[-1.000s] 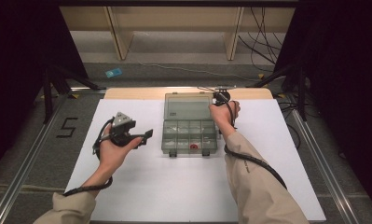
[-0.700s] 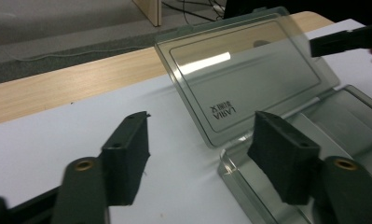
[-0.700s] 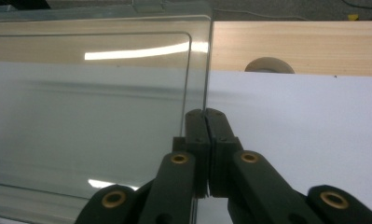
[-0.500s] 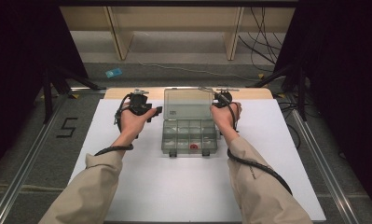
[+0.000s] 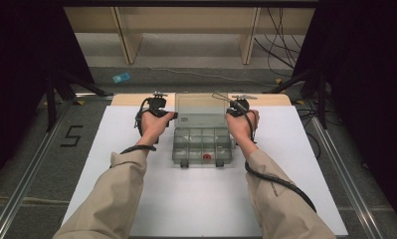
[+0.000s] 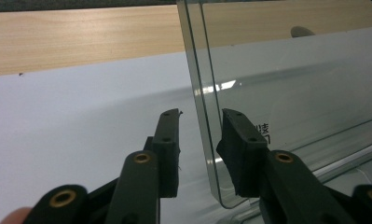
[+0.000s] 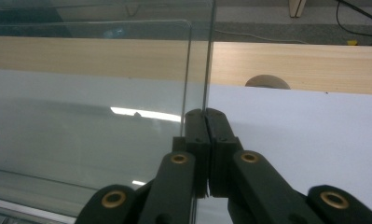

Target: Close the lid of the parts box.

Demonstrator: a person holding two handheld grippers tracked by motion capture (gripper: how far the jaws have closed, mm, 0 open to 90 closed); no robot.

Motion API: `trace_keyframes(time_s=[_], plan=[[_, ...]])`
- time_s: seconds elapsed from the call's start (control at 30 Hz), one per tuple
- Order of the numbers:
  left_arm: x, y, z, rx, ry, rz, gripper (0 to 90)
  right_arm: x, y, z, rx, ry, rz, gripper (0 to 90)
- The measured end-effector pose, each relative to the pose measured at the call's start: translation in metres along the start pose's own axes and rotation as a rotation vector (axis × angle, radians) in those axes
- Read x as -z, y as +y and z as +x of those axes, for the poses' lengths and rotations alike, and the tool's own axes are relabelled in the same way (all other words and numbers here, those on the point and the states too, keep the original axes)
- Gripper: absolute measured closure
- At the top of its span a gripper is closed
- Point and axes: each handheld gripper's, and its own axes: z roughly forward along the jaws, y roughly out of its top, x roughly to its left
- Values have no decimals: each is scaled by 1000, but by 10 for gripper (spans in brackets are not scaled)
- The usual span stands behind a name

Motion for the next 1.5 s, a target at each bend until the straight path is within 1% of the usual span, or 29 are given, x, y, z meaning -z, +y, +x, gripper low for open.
trace_keyframes(time_s=[0.13,0.27,0.3,0.37,0.43,0.47,0.5,0.53,0.63,0.67,0.7,0.73,0.77,0.8,0.83,0.87,0.9,0.93,0.97,1.0,1.03,1.1,1.17,1.2,1.23,1.27,1.3,1.37,1.5], plan=[[-2,0,-1,19,2,-2,740,1,0,0,7,-3,-4,896],[-4,0,-4,36,6,-2,793,2,0,0,11,9,-10,896],[-4,0,-5,40,11,-7,811,2,0,0,10,8,-12,896],[-5,-1,-9,76,29,-25,841,2,-1,0,18,7,-12,896],[-4,-1,-10,78,44,-31,854,3,-1,0,15,7,-11,896],[-4,-1,-11,82,49,-37,858,2,-2,-2,43,3,-17,896],[-4,-2,-12,85,56,-42,864,3,-1,0,5,5,-13,896],[-4,-2,-14,102,58,-52,868,3,-2,1,-12,3,-6,896],[-2,-4,-16,108,67,-75,879,4,-3,-3,24,9,-12,894],[-1,-5,-16,83,68,-69,882,4,-3,-1,-14,12,-6,894],[0,-5,-15,61,71,-69,884,4,-3,-2,2,13,-13,892],[0,-5,-18,83,74,-87,885,4,-4,-3,3,15,-17,890],[1,-6,-18,70,77,-84,886,5,-4,-4,10,14,-17,889],[0,-6,-20,82,82,-102,888,6,-4,-3,-13,19,-13,888],[3,-6,-19,53,83,-82,889,6,-5,-3,-15,24,-16,886],[2,-7,-21,74,84,-108,890,6,-5,-4,-7,29,-17,883],[4,-7,-21,54,85,-96,891,6,-5,-6,16,28,-25,881],[4,-8,-23,67,92,-122,891,6,-5,-7,13,31,-28,877],[5,-8,-22,48,92,-108,892,8,-5,-6,-21,41,-13,871],[7,-8,-22,36,91,-100,892,7,-5,-8,-4,45,-19,863],[7,-8,-22,44,89,-107,892,7,-4,-9,-3,50,-24,845],[8,-9,-22,35,90,-107,893,7,-2,-11,2,62,-35,810],[8,-10,-21,39,89,-111,893,6,1,-12,-15,65,-36,768],[8,-11,-22,46,92,-111,892,5,3,-14,-5,77,-50,752],[9,-11,-21,35,90,-107,893,5,6,-14,-11,86,-51,744],[9,-11,-21,34,90,-107,892,5,9,-14,1,77,-62,738],[9,-11,-21,33,89,-109,893,5,12,-14,-2,77,-64,735],[7,-11,-24,66,87,-139,893,4,18,-15,14,79,-73,735],[8,-11,-24,59,86,-138,893,2,27,-15,16,80,-73,758]])
